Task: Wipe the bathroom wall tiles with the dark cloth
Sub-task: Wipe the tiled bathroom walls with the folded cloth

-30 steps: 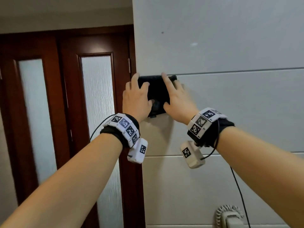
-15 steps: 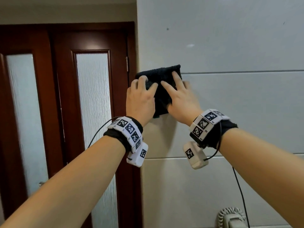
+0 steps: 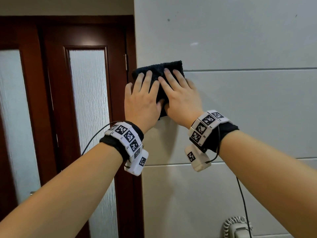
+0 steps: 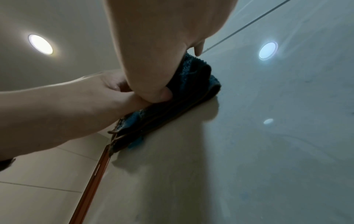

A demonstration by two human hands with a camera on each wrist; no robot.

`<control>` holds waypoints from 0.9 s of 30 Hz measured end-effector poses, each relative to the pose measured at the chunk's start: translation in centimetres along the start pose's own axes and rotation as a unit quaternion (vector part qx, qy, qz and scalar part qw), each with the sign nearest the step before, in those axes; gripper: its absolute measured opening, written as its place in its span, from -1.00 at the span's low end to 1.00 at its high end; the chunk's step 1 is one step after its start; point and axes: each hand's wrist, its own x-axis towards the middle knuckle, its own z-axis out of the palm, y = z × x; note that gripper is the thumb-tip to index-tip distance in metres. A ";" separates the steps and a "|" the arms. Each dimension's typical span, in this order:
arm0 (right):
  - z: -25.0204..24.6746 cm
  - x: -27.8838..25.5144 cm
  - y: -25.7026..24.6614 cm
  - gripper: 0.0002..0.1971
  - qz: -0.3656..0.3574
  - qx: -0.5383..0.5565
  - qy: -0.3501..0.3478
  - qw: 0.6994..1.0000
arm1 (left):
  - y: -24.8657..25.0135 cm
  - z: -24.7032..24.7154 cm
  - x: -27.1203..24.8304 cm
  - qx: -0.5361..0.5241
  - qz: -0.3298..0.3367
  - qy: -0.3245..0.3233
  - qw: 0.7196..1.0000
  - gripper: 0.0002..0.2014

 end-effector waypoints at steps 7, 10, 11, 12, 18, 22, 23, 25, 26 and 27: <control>0.3 -0.8 3.2 -0.33 -0.007 0.013 0.026 1.000 | 3.1 0.1 1.0 0.028 -0.009 -0.004 1.000 -0.44; -0.1 -1.6 5.3 -0.34 -0.001 0.012 0.028 1.000 | 5.4 0.0 1.7 0.049 -0.007 -0.017 0.999 -0.43; -0.2 -1.9 6.1 -0.34 -0.001 0.013 0.030 0.999 | 6.3 0.0 1.9 0.049 -0.008 -0.022 0.998 -0.43; -0.3 -2.2 7.0 -0.34 0.001 0.014 0.033 0.999 | 7.2 0.0 2.2 0.046 -0.011 -0.027 0.999 -0.43; -1.3 -4.4 12.8 -0.33 0.016 0.005 0.027 0.999 | 12.9 0.7 4.1 0.031 0.007 -0.028 0.999 -0.45; -2.2 -6.1 16.8 -0.29 0.028 -0.005 0.015 0.999 | 17.1 1.2 5.3 0.022 0.024 -0.033 0.999 -0.45; -2.4 -6.5 17.6 -0.28 0.032 -0.009 0.011 0.999 | 18.1 1.2 5.5 0.019 0.026 -0.036 0.999 -0.46; -2.7 -7.0 18.6 -0.28 0.039 -0.016 0.006 0.999 | 19.3 1.3 5.9 0.019 0.026 -0.042 0.999 -0.46; -2.7 -7.1 18.7 -0.28 0.041 -0.015 0.007 0.999 | 19.7 1.2 6.0 0.022 0.024 -0.044 0.998 -0.45; -2.7 -7.1 18.7 -0.29 0.043 -0.012 0.008 0.999 | 19.9 1.2 6.0 0.026 0.023 -0.047 0.998 -0.44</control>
